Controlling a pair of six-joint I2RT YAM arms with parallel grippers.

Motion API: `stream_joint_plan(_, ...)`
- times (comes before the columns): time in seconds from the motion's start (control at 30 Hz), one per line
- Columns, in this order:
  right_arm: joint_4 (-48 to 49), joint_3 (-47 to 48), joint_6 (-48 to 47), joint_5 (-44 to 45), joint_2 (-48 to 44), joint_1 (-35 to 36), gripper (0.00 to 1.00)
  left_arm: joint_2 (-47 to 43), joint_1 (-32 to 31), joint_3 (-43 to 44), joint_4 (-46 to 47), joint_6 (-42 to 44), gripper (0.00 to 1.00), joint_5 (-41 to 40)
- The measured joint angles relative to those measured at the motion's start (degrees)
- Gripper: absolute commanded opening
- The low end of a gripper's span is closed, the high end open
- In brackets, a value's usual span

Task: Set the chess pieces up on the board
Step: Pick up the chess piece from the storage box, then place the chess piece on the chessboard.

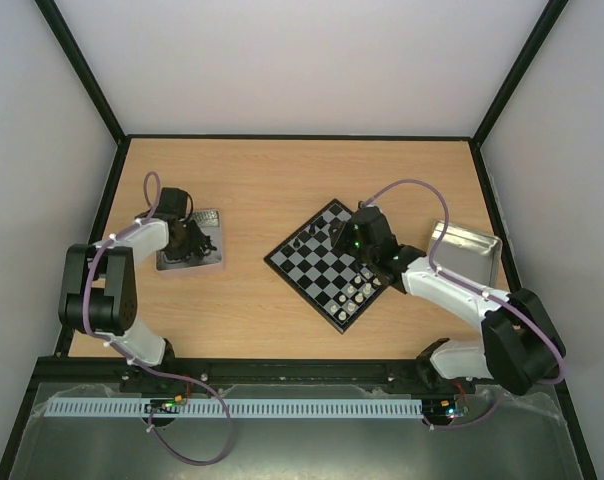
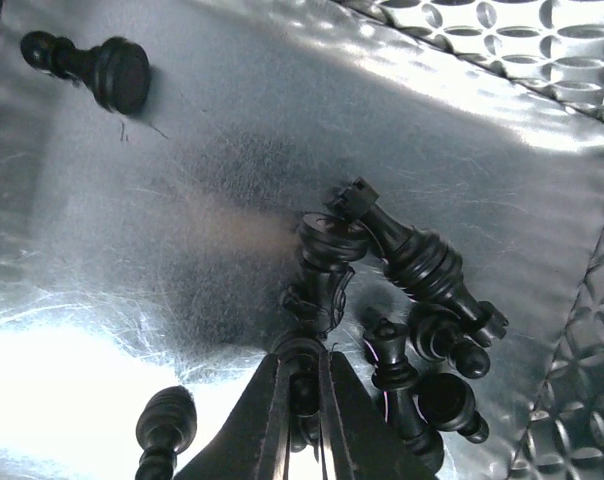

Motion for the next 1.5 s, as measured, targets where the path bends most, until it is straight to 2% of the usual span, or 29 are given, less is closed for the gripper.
stream_joint_plan(0.17, 0.1, 0.0, -1.3, 0.0, -0.6, 0.0, 0.27, -1.2, -0.7, 0.3, -1.6, 0.4, 0.02, -1.4)
stream_joint_plan(0.4, 0.3, 0.0, -3.5, 1.2, -2.3, 0.0, 0.28, -10.1, -6.2, 5.0, -6.3, 1.0, 0.02, -2.2)
stream_joint_plan(0.57, 0.3, -0.1, -5.0, 5.5, -5.6, 0.0, 0.29, -13.8, -14.4, 9.0, -9.6, 1.4, 0.02, -2.5)
stream_joint_plan(0.73, 0.3, -3.8, -5.3, 14.1, -12.1, 0.0, 0.33, -13.5, -26.3, 11.0, -11.2, 1.2, 0.03, -1.2)
stream_joint_plan(0.87, 0.0, -7.4, -4.9, 20.1, -16.2, 0.0, 0.35, -9.0, -35.0, 14.0, -12.8, 1.2, 0.03, -0.6)
stream_joint_plan(1.07, -0.2, -10.8, -3.6, 24.9, -19.0, 0.0, 0.35, 1.7, -42.7, 20.6, -14.5, 1.7, 0.03, -0.7)
stream_joint_plan(1.27, -0.3, -12.0, -2.9, 27.0, -19.3, 0.0, 0.36, 10.8, -46.1, 27.4, -16.6, 2.8, 0.03, -2.1)
stream_joint_plan(1.5, -0.3, -12.4, -2.7, 27.4, -19.3, 0.0, 0.38, 16.2, -46.3, 30.7, -17.3, 2.8, 0.03, -5.2)
